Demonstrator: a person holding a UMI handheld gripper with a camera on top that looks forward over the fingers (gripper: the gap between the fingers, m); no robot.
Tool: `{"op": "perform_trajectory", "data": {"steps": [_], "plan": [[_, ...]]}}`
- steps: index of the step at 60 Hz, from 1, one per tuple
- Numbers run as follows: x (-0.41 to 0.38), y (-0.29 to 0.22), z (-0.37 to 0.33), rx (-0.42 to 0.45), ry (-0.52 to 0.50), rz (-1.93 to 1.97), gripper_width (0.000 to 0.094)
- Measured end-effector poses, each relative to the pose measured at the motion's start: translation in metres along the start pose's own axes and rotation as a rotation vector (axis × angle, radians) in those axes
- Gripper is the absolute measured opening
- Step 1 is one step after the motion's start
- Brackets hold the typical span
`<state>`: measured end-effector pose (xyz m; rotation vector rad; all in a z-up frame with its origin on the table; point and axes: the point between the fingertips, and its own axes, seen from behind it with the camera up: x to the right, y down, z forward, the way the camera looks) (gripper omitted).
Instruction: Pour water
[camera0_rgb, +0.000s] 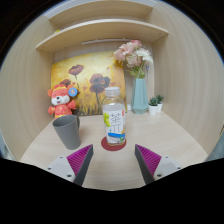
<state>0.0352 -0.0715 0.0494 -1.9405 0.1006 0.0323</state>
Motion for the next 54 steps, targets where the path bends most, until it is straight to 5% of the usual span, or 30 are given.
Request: {"op": "perform_trajectory", "data": {"steps": [54], "plan": [[-0.013,-0.076,-0.144,0.164,0.021,-0.056,0.0857]]}}
